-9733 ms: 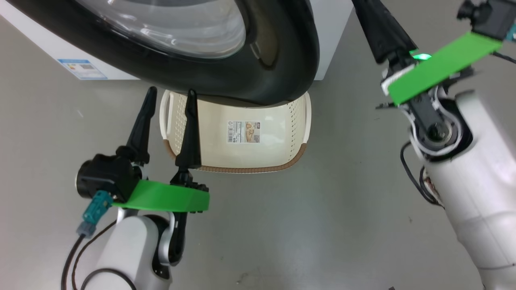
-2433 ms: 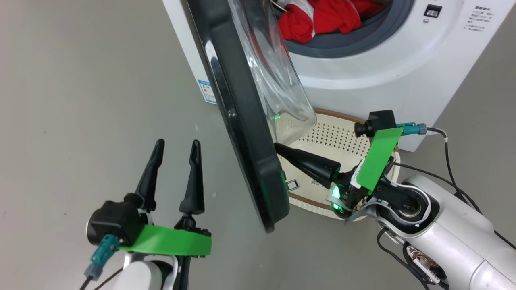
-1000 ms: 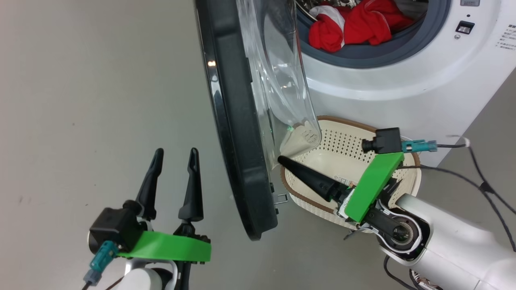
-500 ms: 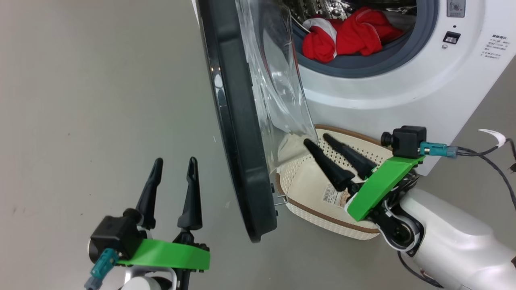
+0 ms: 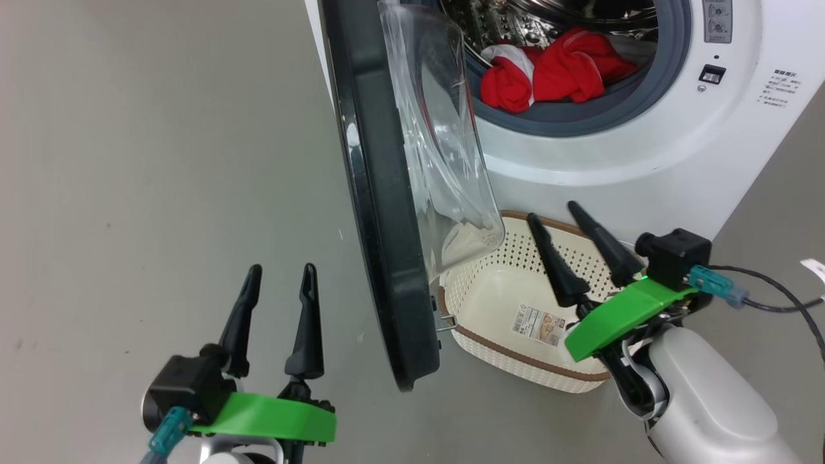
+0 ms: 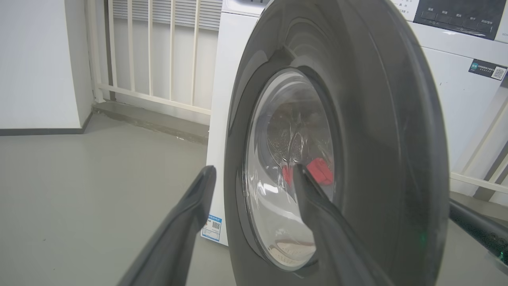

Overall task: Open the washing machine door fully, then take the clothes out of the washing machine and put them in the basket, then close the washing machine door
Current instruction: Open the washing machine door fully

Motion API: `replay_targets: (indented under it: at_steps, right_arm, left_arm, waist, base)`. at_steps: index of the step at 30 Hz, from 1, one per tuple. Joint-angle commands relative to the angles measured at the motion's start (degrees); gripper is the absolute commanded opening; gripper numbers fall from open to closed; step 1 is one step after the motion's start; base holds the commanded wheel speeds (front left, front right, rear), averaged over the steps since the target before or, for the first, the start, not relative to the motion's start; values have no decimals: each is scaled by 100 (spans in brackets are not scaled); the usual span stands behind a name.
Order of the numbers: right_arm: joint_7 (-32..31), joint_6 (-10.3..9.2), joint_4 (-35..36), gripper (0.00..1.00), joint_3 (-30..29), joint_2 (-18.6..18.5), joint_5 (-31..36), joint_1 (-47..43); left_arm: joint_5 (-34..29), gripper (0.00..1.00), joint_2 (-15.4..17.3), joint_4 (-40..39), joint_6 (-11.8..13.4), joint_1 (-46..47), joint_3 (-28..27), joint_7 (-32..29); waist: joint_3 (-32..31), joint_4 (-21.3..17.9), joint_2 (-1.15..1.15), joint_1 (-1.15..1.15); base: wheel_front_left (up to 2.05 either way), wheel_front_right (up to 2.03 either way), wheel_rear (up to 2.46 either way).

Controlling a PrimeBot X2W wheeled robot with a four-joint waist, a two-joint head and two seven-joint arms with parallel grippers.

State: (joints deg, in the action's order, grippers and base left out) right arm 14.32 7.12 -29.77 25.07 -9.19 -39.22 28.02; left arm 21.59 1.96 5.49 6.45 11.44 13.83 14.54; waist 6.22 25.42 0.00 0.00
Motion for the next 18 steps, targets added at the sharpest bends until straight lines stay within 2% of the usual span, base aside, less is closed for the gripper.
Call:
replay_targets:
  at_steps: [1,5,10,18]
  right_arm:
    - [67,36,234,100,-270,177,405,-157]
    - [67,36,523,100,-1011,461,1387,-529]
    - [67,36,843,100,-1485,609,2172,-868]
    - [67,36,1643,100,-1781,629,2357,-1387]
  left_arm:
    - [-88,100,92,-137,-36,14,-183,46]
    - [-126,100,92,-152,-17,-4,-177,46]
    - [-213,100,92,-218,11,-9,-181,46]
    - [-394,100,92,-298,64,-10,-207,46]
  waist:
    - [-7,-2,0,0]
    - [-14,-6,0,0]
    - [6,-17,0,0]
    - [-1,-14,0,0]
  base:
    - [0,0,0]
    - [0,0,0]
    - [0,0,0]
    - [0,0,0]
